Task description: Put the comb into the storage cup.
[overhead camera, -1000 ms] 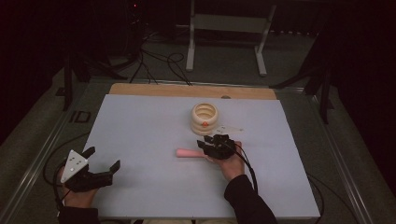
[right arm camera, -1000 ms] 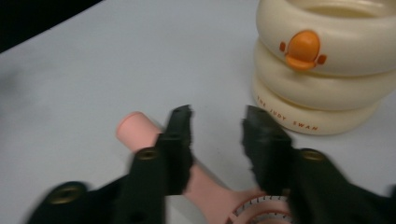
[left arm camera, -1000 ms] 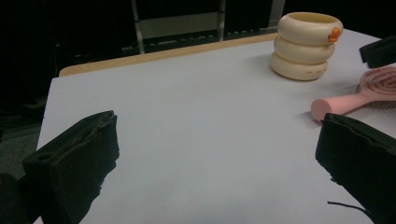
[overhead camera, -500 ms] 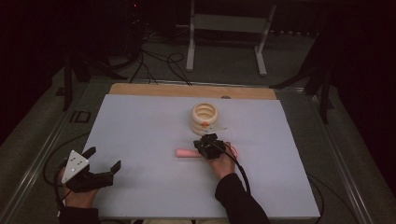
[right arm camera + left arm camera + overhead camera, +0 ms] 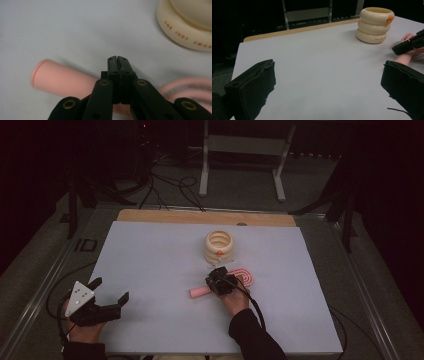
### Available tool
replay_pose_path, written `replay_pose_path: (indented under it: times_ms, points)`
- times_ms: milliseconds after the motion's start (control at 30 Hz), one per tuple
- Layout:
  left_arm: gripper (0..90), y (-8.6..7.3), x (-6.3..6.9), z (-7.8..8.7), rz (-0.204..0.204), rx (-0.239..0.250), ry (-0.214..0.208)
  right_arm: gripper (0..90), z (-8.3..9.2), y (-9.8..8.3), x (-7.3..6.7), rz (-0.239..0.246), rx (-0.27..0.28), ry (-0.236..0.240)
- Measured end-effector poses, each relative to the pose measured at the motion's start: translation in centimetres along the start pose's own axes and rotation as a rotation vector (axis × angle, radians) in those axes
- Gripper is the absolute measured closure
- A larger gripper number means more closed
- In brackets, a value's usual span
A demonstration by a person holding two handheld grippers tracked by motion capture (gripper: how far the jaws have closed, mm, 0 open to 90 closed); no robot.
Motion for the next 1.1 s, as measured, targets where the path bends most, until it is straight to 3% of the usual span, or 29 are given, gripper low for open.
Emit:
replay_pose_path:
  times_ms: [233,367,1100]
  points:
    - [0.6,0.0,0.1,0.0,0.002,0.001,0.0,90.0,0.7,-0.9,-0.3,0.013,-0.023,-0.014]
    - [0.6,0.0,0.0,0.0,0.002,0.0,0.0,89.9,1.3,-1.3,-0.6,0.046,-0.039,-0.022]
    - [0.6,-0.1,0.2,-0.1,0.0,-0.009,0.001,89.7,5.0,-5.3,-0.4,0.088,-0.091,0.059]
Point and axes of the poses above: each handheld gripper's, and its own axes: z roughly backward along the jaws, y roughly out of its top, x roughly to its right, the point moved 8 cm from there along -z, roughly forward along the jaws
